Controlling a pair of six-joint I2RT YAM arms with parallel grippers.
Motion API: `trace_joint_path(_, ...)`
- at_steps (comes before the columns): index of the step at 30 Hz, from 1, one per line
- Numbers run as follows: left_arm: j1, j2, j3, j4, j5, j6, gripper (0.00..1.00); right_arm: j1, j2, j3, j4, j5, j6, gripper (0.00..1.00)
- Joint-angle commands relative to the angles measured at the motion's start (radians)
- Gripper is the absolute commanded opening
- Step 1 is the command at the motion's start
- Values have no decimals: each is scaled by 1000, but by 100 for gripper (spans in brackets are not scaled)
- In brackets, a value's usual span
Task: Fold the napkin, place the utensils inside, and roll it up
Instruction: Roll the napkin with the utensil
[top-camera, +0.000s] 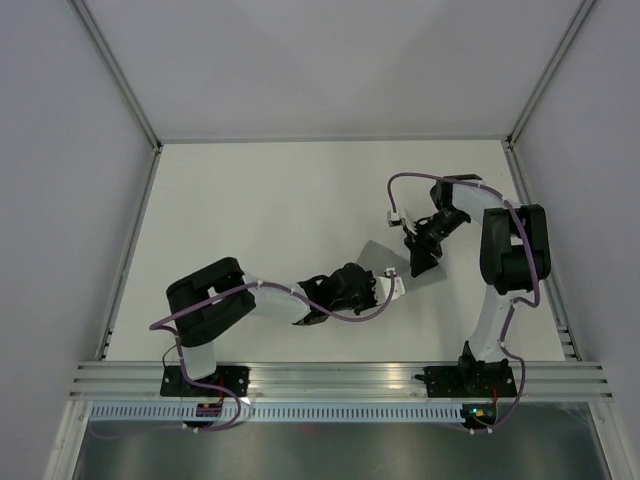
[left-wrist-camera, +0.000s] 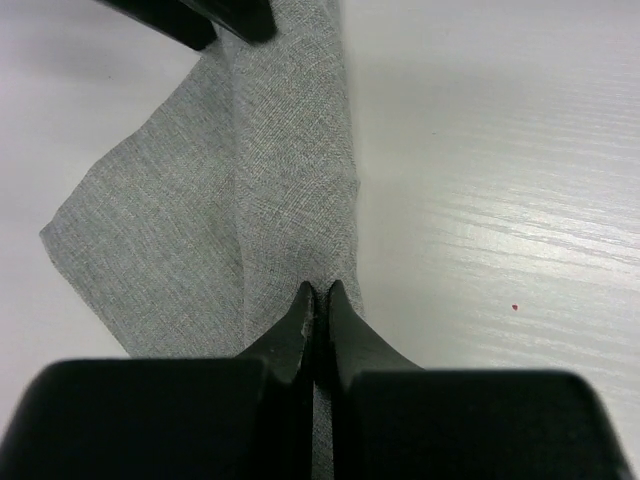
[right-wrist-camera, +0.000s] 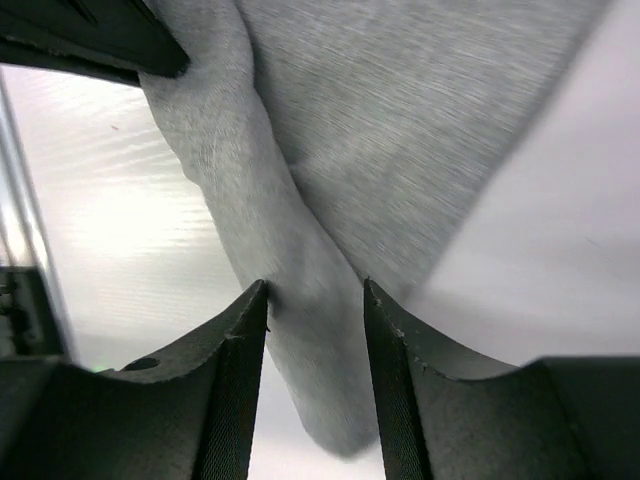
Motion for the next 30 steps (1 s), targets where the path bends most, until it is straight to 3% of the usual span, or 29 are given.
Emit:
trace_joint_path(1,42,26,-7,-285,86,-83,2,-46,-177,-35,117,-50,-69,50)
trace_joint_path(7,138,52,51,-363,270,-136,2,-60,-479,-324,406,-67,-9,55)
trace_joint_path(14,228,130,166,-507,500,-170,2,-16,-622,-529,566,-41,6,58)
trace_joint_path(19,277,179,241,-592,627,-182,2,109,-818,-800,969,98,130,62)
trace_joint_path(22,305,213,275,-641,691,-189,2,199,-849,-845,1043,138,153,63)
trace_joint_path(30,358,297,360,-744,805,-193,2,247,-827,-856,1041,165,128,63)
